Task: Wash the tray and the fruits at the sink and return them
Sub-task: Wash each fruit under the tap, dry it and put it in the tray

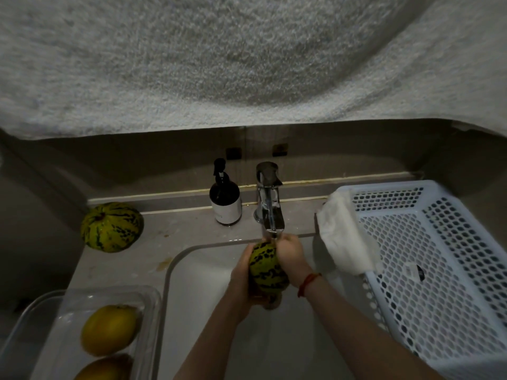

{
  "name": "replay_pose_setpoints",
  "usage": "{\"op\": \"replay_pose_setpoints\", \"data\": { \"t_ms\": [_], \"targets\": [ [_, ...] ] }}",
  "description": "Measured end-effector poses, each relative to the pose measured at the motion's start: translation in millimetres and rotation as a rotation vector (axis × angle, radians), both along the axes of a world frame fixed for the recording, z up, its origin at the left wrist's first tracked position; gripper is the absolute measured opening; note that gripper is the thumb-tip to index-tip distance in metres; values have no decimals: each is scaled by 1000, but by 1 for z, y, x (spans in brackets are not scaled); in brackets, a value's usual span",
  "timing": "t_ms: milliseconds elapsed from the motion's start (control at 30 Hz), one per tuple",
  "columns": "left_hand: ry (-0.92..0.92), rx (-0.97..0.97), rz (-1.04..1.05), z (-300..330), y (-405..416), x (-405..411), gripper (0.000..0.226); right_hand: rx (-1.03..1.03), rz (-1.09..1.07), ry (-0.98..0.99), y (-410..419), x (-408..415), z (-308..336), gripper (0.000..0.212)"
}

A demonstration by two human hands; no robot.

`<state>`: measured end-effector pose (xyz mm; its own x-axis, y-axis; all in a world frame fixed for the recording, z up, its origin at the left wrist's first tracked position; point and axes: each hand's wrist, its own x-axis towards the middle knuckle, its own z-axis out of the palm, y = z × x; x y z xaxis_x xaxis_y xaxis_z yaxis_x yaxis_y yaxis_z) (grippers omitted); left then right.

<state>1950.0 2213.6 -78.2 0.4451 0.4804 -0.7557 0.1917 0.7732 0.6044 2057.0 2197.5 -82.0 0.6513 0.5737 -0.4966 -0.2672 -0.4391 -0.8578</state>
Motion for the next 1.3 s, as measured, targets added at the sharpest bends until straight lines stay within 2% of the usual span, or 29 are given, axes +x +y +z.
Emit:
{"op": "replay_pose_setpoints", "data": {
  "t_ms": [67, 133, 167, 233, 267, 333, 400, 433, 467, 533, 633, 667, 733, 767, 800, 867, 933, 1000, 1067, 1133, 1167, 1233, 1300],
  "targets": [
    [-124, 69, 113, -2, -9, -3, 59, -153, 47, 6, 7, 3, 2, 20],
    [-271, 212, 161, -4, -13, -6, 59, -208, 80, 56, 8, 6, 3, 20],
    [-294, 284, 153, -3, -14, -8, 59, -202, 94, 77, 6, 6, 5, 22],
    [-205, 349, 125, -3, -8, -6, 43, -158, 169, 12, 0, 0, 11, 22],
    [-134, 328, 131, -4, -5, -4, 33, -107, 230, -92, -6, -7, 12, 23],
    [-90, 166, 170, -7, 0, -2, 38, 23, 417, -514, -23, -26, 10, 27],
    [-264, -66, 243, -6, 3, 2, 50, 73, 644, -1040, -33, -37, 4, 40],
    [-324, -135, 275, -6, 2, 4, 51, 100, 703, -1177, -35, -36, 1, 45],
    [-333, -182, 277, -6, 2, 4, 54, 122, 720, -1213, -35, -32, 1, 44],
    [-272, -218, 180, -2, 1, 4, 61, 173, 630, -1094, -35, -25, -1, 35],
    [-118, -137, 86, 4, 1, 9, 63, 187, 201, -721, -33, -29, -3, 10],
    [-49, -39, 99, 2, 2, 11, 58, 144, 78, -524, -30, -32, -3, 8],
    [141, 284, 124, -1, 0, 17, 40, 77, -79, -115, -25, -32, -2, 16],
    [197, 437, 114, -1, -3, 18, 32, 38, -121, 26, -25, -31, -2, 23],
    [215, 546, 88, 0, -7, 18, 27, 8, -146, 81, -25, -29, -1, 30],
    [203, 675, 39, -6, -12, 18, 23, -26, -148, -20, -26, -25, 2, 37],
    [168, 754, -7, -9, -10, 15, 29, 13, -182, -64, -28, -18, 4, 37],
    [103, 702, 34, -9, -1, 13, 32, 130, -244, 167, -28, -12, 4, 34],
    [-24, 408, 159, -5, 6, 13, 39, 258, -261, 435, -27, -12, 3, 35],
    [-131, 83, 206, -2, 7, 14, 50, 329, -256, 554, -25, -19, -2, 40],
    [-159, -19, 202, 1, 6, 13, 54, 335, -272, 580, -24, -22, -5, 43],
    [-208, -106, 201, 3, 4, 11, 60, 296, -299, 556, -24, -26, -7, 42],
    [-225, -156, 183, 5, 7, 5, 63, 140, -199, 288, -27, -23, -5, 34]
  ]
}}
